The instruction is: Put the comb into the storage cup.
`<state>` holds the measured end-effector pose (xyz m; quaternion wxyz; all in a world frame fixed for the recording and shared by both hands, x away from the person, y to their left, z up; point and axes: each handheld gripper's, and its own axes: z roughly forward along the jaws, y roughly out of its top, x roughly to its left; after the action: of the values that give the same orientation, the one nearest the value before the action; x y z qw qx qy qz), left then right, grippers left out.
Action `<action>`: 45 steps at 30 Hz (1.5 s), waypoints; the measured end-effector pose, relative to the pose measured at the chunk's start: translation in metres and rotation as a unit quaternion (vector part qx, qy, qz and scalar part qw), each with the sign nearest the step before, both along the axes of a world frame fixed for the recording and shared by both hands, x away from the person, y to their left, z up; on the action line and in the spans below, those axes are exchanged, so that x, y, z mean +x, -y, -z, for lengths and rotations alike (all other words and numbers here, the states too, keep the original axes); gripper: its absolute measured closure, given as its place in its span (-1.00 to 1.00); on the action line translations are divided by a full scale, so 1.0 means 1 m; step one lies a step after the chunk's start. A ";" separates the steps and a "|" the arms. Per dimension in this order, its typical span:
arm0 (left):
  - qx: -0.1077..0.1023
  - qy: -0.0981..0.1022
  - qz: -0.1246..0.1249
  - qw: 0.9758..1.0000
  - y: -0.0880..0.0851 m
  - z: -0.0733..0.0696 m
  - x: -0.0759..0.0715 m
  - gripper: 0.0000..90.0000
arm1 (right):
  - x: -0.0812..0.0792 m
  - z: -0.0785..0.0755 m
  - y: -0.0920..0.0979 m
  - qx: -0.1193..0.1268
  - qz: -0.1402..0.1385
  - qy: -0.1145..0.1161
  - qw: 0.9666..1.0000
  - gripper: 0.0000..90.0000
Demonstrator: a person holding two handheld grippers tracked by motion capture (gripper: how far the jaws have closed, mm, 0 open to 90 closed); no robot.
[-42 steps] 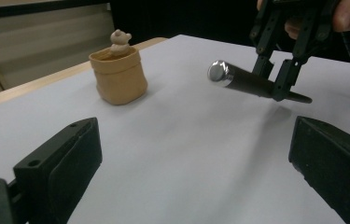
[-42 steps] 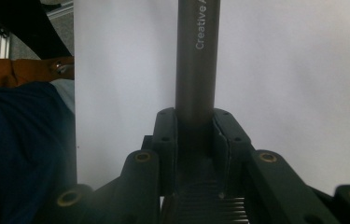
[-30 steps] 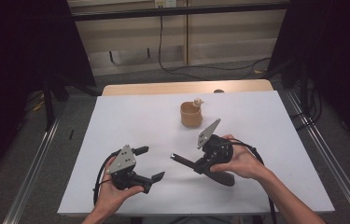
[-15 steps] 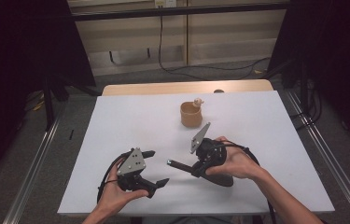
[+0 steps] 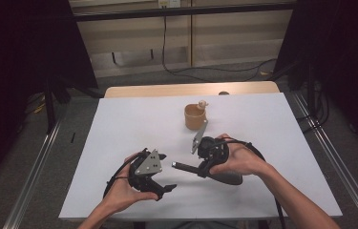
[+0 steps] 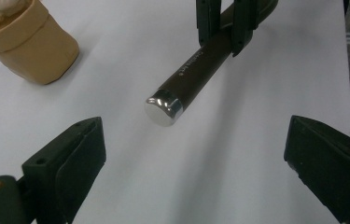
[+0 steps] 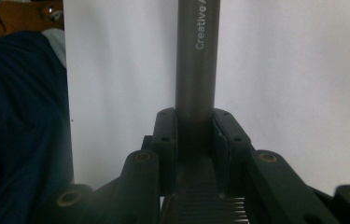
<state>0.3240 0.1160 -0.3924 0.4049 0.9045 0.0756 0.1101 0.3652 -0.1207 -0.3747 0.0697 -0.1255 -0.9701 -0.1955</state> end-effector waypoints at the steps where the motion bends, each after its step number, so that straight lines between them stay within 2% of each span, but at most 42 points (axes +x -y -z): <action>1: 0.007 0.000 0.005 1.000 0.001 0.000 0.001 -0.85 | 0.000 0.000 -0.001 -0.003 -0.003 0.000 1.000 0.62; 3: 0.021 -0.002 0.013 1.000 0.002 0.000 0.002 -0.76 | 0.000 0.001 -0.002 -0.011 -0.009 -0.003 1.000 0.61; 7: 0.038 -0.004 0.020 0.999 0.004 0.001 0.005 -0.74 | 0.000 0.004 -0.005 -0.026 -0.022 -0.008 0.999 0.62; 10: 0.053 -0.005 0.024 0.998 0.007 0.000 0.006 -0.71 | 0.003 0.003 -0.006 -0.032 -0.020 0.001 0.999 0.61; 14: 0.054 -0.011 0.029 0.998 0.010 -0.001 0.008 -0.55 | 0.004 -0.001 -0.008 -0.040 -0.019 -0.003 0.999 0.62; 15: 0.062 -0.009 0.031 0.998 0.009 -0.002 0.009 -0.55 | 0.005 -0.001 -0.008 -0.039 -0.023 -0.002 0.999 0.62; 16: 0.057 -0.010 0.025 0.998 0.010 -0.001 0.009 -0.56 | 0.005 -0.002 -0.008 -0.040 -0.021 -0.005 0.999 0.61; 19: 0.061 -0.010 0.026 0.998 0.012 -0.001 0.009 -0.59 | 0.006 -0.002 -0.008 -0.039 -0.025 -0.005 0.999 0.61; 20: 0.064 -0.012 0.027 0.998 0.013 -0.001 0.009 -0.59 | 0.006 -0.001 -0.009 -0.039 -0.028 -0.006 0.999 0.61; 22: 0.083 -0.003 0.043 0.996 0.013 -0.003 0.011 -0.59 | 0.006 0.000 -0.010 -0.040 -0.029 -0.011 0.999 0.61; 25: 0.089 -0.002 0.045 0.995 0.014 -0.003 0.013 -0.57 | 0.007 0.001 -0.011 -0.042 -0.032 -0.013 0.999 0.62; 28: 0.089 -0.007 0.047 0.995 0.016 -0.002 0.014 -0.51 | 0.008 0.002 -0.012 -0.045 -0.033 -0.017 0.998 0.61; 29: 0.080 -0.014 0.038 0.996 0.017 0.000 0.012 -0.50 | 0.008 0.002 -0.013 -0.048 -0.034 -0.018 0.998 0.61; 32: 0.089 -0.012 0.043 0.995 0.019 0.002 0.013 -0.44 | 0.009 0.004 -0.014 -0.048 -0.038 -0.018 0.998 0.61; 33: 0.099 -0.013 0.053 0.994 0.020 0.002 0.013 -0.41 | 0.009 0.004 -0.014 -0.046 -0.038 -0.016 0.998 0.61; 35: 0.110 -0.006 0.058 0.992 0.022 0.002 0.012 -0.30 | 0.009 0.005 -0.015 -0.050 -0.038 -0.021 0.998 0.61; 39: 0.122 0.008 0.065 0.990 0.026 0.002 0.012 -0.21 | 0.008 0.006 -0.017 -0.049 -0.040 -0.021 0.998 0.61; 41: 0.124 0.007 0.068 0.990 0.028 0.002 0.012 -0.14 | 0.007 0.007 -0.019 -0.050 -0.042 -0.023 0.998 0.61; 44: 0.141 0.023 0.076 0.987 0.031 0.001 0.011 -0.03 | 0.007 0.008 -0.020 -0.052 -0.045 -0.024 0.997 0.62; 45: 0.141 0.028 0.074 0.987 0.032 0.002 0.010 0.00 | 0.007 0.008 -0.020 -0.052 -0.045 -0.025 0.997 0.61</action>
<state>0.3342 0.0843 -0.3940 0.2827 0.9522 -0.0190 0.1143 0.3726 -0.1011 -0.3826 0.0961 -0.0897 -0.9816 -0.1386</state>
